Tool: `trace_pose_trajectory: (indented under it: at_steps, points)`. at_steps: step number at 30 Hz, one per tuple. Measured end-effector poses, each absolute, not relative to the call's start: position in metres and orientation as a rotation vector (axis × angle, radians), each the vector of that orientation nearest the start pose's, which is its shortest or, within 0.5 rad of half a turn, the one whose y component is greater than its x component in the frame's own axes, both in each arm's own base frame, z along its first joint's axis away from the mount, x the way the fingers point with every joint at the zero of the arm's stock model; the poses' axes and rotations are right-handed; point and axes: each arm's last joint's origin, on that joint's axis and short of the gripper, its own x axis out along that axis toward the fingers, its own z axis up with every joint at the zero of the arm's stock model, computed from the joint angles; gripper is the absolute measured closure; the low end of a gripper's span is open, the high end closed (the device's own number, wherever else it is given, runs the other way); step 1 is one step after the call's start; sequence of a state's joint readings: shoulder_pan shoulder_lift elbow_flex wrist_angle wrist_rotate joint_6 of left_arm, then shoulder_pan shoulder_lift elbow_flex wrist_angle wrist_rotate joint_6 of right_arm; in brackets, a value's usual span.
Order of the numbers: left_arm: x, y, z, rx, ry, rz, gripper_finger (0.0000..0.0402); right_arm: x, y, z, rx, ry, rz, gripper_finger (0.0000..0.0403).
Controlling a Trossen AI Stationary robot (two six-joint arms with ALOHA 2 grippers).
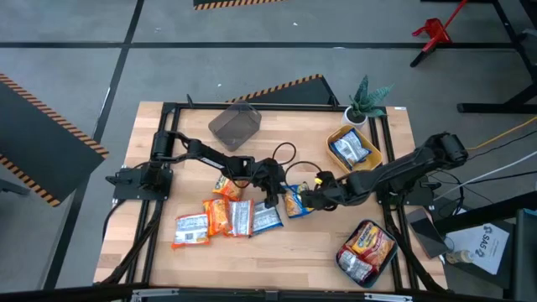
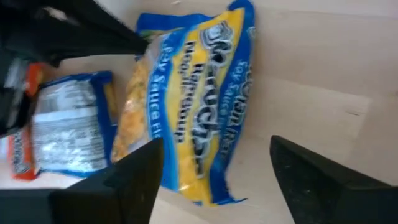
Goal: Sort Maruchan noodles
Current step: Put the blue noodle pack into the yellow bin
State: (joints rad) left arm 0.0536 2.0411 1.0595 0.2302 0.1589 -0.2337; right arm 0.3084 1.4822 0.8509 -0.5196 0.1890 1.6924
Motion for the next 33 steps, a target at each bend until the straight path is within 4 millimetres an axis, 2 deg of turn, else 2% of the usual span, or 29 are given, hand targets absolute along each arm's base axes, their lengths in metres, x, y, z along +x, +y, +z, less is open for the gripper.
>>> trace_pose_trajectory:
  at_steps: [4, 9, 12, 16, 23, 28, 33]
  points:
    - [0.395, 0.017, 0.102, -0.299, 0.764, -0.003, 0.0401, 0.259, 0.077, 0.176, 1.259, 0.854, -0.819, 0.0114]
    - [0.395, 0.017, 0.102, -0.296, 0.769, 0.007, 0.0402, 0.262, 0.077, 0.163, 1.386, 0.702, -0.750, 0.0114]
    - [0.395, 0.017, 0.102, -0.295, 0.769, 0.010, 0.0402, 0.258, 0.075, 0.150, 1.400, 0.700, -0.779, 0.0114]
    - [0.395, 0.017, 0.102, -0.296, 0.771, 0.014, 0.0402, 0.257, 0.075, 0.144, 1.416, 0.701, -0.783, 0.0113]
    - [0.394, 0.018, 0.101, -0.310, 0.774, 0.027, 0.0401, 0.272, 0.080, 0.135, 1.465, 0.659, -0.697, 0.0116]
    - [0.395, 0.018, 0.101, -0.310, 0.769, 0.033, 0.0401, 0.279, 0.082, 0.123, 1.484, 0.635, -0.693, 0.0150]
    - [0.395, 0.017, 0.101, -0.307, 0.768, 0.039, 0.0401, 0.282, 0.082, 0.123, 1.495, 0.570, -0.705, 0.0222]
